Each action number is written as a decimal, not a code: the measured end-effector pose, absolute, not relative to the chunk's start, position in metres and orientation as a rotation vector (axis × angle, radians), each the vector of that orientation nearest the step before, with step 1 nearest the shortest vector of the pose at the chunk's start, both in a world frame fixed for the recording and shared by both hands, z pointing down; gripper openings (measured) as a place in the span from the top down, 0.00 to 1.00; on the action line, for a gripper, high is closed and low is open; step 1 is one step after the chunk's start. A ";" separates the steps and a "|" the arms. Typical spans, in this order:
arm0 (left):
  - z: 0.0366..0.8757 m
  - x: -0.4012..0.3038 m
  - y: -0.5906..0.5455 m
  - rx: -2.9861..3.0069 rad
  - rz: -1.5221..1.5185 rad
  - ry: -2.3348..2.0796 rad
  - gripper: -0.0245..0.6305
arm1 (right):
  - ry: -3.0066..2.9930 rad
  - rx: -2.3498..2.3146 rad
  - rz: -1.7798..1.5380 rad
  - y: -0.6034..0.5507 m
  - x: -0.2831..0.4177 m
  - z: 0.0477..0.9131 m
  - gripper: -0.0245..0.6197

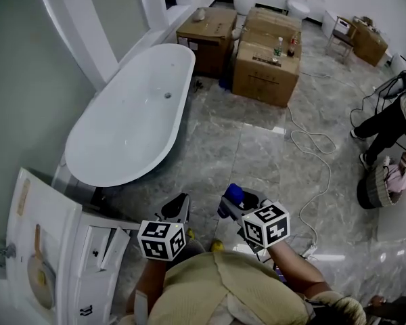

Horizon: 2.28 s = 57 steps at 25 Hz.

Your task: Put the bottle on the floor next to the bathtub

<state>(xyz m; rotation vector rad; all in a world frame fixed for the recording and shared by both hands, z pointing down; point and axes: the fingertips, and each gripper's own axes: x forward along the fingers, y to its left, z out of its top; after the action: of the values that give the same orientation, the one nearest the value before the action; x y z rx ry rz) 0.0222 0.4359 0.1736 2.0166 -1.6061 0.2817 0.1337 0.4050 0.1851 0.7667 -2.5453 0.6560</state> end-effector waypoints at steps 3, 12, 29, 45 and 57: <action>0.173 0.021 0.432 2.016 0.273 -1.596 0.84 | -2.553 0.762 0.660 0.403 0.131 0.186 0.70; 0.183 0.027 0.400 2.044 0.317 -1.558 0.84 | -2.531 0.787 0.663 0.377 0.133 0.192 0.70; 0.195 -0.012 0.279 2.084 0.388 -1.468 0.84 | -2.465 0.832 0.698 0.267 0.089 0.204 0.70; 0.217 -0.077 0.204 2.065 0.430 -1.421 0.84 | -2.426 0.831 0.702 0.186 0.020 0.215 0.70; 0.236 -0.107 0.173 2.062 0.469 -1.391 0.84 | -2.403 0.844 0.662 0.135 -0.010 0.228 0.70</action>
<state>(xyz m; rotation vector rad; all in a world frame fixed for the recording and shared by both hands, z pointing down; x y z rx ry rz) -0.1066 0.1732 0.2365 2.0615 -1.3906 0.4689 -0.0096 0.1351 0.2278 0.8444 -2.4035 0.6622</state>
